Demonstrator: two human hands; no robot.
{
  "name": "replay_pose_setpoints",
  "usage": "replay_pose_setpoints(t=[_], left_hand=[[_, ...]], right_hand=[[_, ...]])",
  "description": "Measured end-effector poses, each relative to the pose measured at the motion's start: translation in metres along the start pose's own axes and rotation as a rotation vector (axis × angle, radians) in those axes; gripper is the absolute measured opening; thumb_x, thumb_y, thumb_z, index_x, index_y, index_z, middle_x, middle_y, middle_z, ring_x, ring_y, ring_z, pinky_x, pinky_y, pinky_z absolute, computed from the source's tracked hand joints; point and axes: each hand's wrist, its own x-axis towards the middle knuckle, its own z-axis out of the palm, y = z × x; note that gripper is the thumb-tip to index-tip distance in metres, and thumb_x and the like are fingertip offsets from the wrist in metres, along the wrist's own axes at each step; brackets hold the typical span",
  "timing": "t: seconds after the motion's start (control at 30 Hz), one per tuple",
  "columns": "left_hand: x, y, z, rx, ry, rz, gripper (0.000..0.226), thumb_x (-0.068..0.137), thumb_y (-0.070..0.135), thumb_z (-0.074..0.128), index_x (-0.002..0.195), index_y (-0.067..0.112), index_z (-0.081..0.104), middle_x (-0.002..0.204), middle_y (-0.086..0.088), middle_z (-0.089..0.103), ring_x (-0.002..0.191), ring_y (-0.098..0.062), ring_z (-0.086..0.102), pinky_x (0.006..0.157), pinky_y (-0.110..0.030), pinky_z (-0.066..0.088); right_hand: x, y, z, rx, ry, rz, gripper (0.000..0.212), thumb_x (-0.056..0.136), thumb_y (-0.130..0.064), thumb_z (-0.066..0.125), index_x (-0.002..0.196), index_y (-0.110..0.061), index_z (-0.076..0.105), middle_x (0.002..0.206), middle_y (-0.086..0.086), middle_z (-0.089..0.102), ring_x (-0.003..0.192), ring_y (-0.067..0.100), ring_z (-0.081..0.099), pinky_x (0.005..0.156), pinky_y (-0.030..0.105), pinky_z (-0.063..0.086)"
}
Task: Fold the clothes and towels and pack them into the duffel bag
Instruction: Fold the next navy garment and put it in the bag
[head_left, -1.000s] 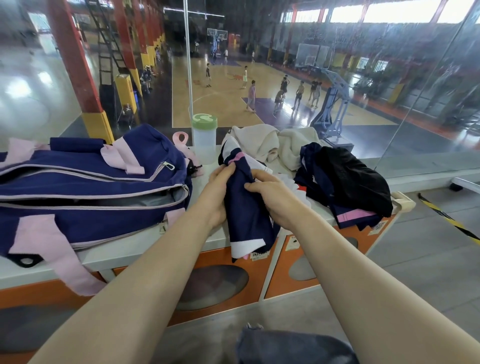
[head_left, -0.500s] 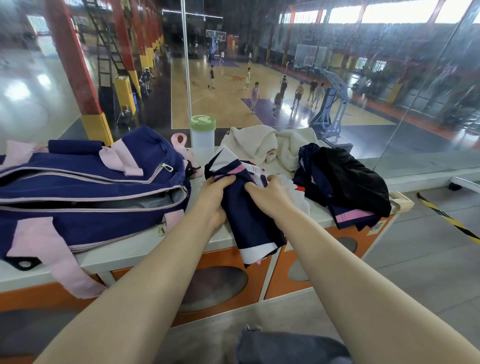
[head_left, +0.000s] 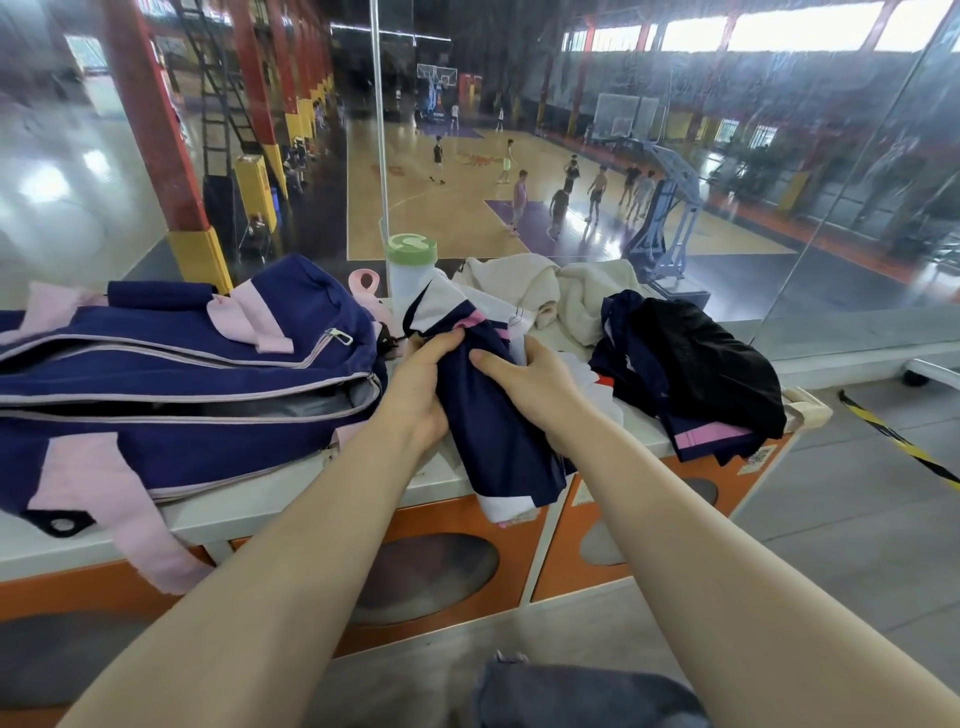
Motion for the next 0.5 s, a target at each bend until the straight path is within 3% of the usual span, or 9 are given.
replay_pose_setpoints(t=[0.1, 0.17, 0.27, 0.37, 0.5], left_hand=[[-0.005, 0.009, 0.002, 0.105, 0.015, 0.055, 0.036, 0.090, 0.006, 0.063, 0.125, 0.008, 0.053, 0.111, -0.013, 0.069, 0.092, -0.023, 0.069, 0.070, -0.031, 0.058], [-0.008, 0.020, -0.003, 0.282, 0.008, 0.060, 0.033, 0.092, 0.008, 0.062, 0.123, 0.006, 0.054, 0.113, -0.011, 0.069, 0.094, -0.019, 0.068, 0.070, -0.028, 0.057], [-0.018, 0.047, -0.013, 0.736, -0.040, 0.019, 0.021, 0.093, 0.015, 0.060, 0.114, 0.008, 0.060, 0.112, -0.011, 0.070, 0.100, -0.021, 0.069, 0.084, -0.031, 0.057], [-0.037, 0.093, -0.026, 1.031, -0.095, 0.030, 0.016, 0.095, 0.014, 0.057, 0.106, 0.006, 0.063, 0.097, -0.011, 0.071, 0.084, -0.016, 0.068, 0.081, -0.028, 0.054], [-0.067, 0.168, -0.054, 1.686, -0.029, 0.173, 0.027, 0.091, 0.018, 0.065, 0.117, 0.016, 0.063, 0.110, -0.003, 0.070, 0.097, -0.015, 0.065, 0.085, -0.028, 0.051]], right_hand=[[0.000, -0.003, 0.007, -0.112, 0.086, -0.102, 0.039, 0.080, -0.045, 0.066, 0.093, -0.011, 0.054, 0.090, 0.006, 0.066, 0.085, 0.023, 0.064, 0.076, 0.041, 0.055], [-0.001, -0.007, 0.008, -0.207, 0.130, -0.179, 0.028, 0.084, -0.040, 0.063, 0.085, -0.015, 0.050, 0.082, 0.001, 0.061, 0.080, 0.021, 0.060, 0.067, 0.035, 0.047], [0.000, -0.015, 0.010, -0.300, 0.158, -0.254, 0.019, 0.084, -0.038, 0.060, 0.086, -0.021, 0.052, 0.083, -0.005, 0.059, 0.083, 0.019, 0.057, 0.069, 0.035, 0.045], [0.000, -0.027, 0.021, -0.283, 0.132, -0.267, 0.017, 0.086, -0.035, 0.060, 0.079, -0.027, 0.047, 0.077, -0.010, 0.053, 0.079, 0.017, 0.053, 0.065, 0.031, 0.037], [0.002, -0.043, 0.043, -0.162, 0.108, -0.250, 0.024, 0.083, -0.033, 0.063, 0.081, -0.012, 0.052, 0.079, 0.006, 0.059, 0.075, 0.021, 0.054, 0.066, 0.033, 0.041]])
